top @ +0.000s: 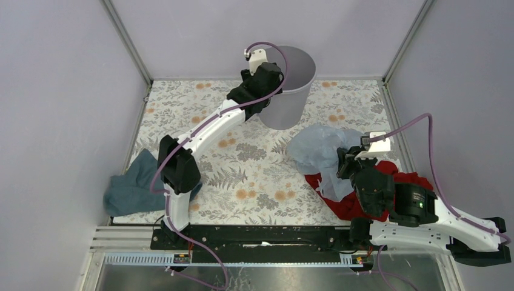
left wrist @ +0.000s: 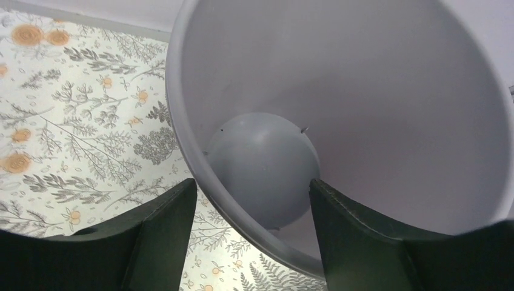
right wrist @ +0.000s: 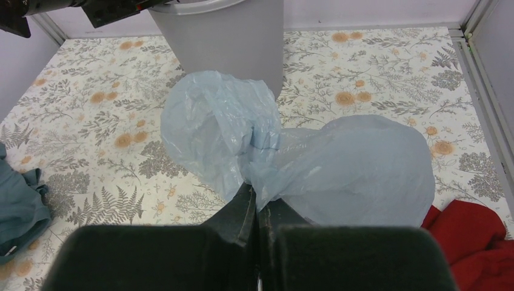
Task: Put the trash bags into the trash bin
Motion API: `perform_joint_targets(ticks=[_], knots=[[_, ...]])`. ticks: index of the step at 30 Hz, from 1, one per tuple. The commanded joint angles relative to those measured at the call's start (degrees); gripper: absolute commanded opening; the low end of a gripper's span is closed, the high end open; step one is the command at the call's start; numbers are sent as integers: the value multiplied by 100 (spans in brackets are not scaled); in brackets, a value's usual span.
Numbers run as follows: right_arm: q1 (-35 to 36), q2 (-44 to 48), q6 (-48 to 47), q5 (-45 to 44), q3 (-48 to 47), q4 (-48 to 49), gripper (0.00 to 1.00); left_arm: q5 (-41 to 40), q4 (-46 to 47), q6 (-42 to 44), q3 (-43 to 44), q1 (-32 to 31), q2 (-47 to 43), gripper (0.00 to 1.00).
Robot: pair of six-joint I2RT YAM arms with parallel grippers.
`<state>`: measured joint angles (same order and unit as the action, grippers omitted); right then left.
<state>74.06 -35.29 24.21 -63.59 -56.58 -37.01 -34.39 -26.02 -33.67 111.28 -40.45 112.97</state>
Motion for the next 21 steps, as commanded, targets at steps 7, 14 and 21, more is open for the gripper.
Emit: perform_joint_targets(ticks=[7, 14, 21], knots=[[-22, 214, 122, -136, 84, 64, 0, 337, 156, 971, -58, 19, -345, 51], [-25, 136, 246, -29, -124, -149, 0, 214, -123, 933, 39, 33, -414, 23], [-19, 182, 374, 83, -42, -71, 0, 303, -397, 981, 340, 93, -458, 9]])
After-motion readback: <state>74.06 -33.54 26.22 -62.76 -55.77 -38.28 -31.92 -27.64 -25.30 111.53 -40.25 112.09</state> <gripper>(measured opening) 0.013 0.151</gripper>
